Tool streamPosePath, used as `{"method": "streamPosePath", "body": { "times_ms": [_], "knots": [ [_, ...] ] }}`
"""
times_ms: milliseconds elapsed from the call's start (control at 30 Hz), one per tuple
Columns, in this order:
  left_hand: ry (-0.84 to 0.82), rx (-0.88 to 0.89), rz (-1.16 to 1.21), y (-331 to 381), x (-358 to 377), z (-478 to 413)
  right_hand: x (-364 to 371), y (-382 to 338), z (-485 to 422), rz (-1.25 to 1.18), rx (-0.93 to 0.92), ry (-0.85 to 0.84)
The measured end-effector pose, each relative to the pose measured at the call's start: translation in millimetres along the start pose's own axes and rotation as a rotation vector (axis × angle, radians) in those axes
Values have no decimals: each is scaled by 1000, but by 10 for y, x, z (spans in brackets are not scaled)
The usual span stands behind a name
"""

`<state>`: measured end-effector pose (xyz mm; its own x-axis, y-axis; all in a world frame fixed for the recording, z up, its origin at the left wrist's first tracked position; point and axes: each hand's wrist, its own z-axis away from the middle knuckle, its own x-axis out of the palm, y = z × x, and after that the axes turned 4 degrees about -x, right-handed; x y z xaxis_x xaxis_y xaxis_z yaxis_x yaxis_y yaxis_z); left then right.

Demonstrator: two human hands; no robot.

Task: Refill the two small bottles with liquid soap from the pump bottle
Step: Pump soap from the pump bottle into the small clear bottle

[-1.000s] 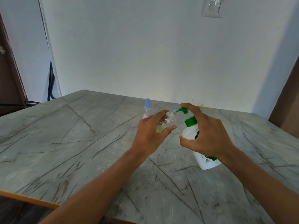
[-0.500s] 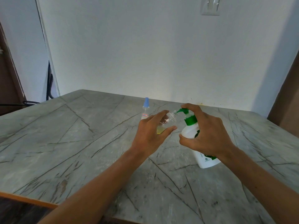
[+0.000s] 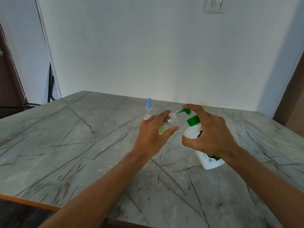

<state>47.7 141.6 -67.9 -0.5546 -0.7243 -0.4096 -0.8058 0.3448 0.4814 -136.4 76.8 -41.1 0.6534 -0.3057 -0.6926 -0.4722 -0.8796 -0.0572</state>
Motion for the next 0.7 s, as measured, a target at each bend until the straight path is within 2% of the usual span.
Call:
{"method": "streamPosePath", "body": {
  "times_ms": [300,700],
  "knots": [
    [-34,14,-26,7,19,23,-7,-13,12,-11,-2,44],
    [0,1,-6,7,-15,-13,13,0,13,13,21,-35]
  ]
}}
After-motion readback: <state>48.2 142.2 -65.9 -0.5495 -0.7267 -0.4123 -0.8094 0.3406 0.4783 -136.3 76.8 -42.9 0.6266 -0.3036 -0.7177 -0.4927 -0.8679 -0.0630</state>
